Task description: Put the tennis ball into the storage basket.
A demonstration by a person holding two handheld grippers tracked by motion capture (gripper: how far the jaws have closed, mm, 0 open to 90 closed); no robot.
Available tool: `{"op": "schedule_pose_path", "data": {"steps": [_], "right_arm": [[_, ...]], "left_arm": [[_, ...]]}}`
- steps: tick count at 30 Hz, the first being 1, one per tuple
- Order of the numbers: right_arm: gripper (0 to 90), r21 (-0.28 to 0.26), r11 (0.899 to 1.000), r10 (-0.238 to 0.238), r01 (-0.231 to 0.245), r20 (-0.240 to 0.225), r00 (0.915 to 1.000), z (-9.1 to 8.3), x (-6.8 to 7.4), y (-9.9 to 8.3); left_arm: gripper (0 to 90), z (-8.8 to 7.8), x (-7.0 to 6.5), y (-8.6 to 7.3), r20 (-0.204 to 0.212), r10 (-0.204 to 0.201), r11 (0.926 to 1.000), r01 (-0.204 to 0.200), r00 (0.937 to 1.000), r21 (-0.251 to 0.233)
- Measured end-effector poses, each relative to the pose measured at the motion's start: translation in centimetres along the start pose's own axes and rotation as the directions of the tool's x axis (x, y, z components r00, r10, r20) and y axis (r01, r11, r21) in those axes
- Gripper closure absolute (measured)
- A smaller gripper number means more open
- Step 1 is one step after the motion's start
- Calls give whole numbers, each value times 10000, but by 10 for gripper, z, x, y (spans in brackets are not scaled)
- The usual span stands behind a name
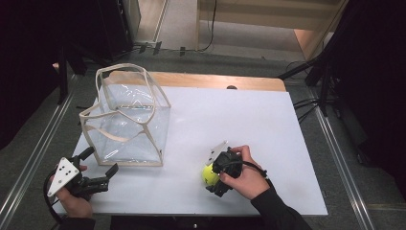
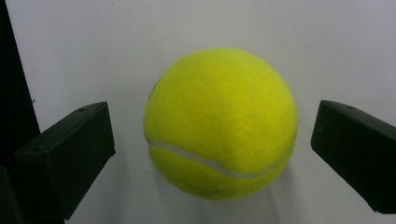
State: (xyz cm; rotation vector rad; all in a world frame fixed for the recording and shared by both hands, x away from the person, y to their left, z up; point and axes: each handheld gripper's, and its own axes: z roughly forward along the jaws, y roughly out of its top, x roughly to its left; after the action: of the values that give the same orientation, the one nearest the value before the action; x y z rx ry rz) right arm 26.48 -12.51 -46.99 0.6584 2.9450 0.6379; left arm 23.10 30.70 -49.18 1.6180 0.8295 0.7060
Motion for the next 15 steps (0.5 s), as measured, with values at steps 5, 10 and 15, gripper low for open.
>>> {"op": "schedule_pose_path", "data": {"steps": [5,10,15], "right_arm": [[0,176,9998,-19,19,8,10000,3,0,1],[0,268,9996,-30,31,-13,10000,5,-1,2],[44,275,9996,2,-1,-48,10000,5,-1,3]], "left_arm": [[0,0,0,0,12,-74,10000,74,10000,-60],[0,0,0,0,25,-16,10000,16,10000,-29],[0,0,0,0,8,-63,10000,64,10000,-26]]}}
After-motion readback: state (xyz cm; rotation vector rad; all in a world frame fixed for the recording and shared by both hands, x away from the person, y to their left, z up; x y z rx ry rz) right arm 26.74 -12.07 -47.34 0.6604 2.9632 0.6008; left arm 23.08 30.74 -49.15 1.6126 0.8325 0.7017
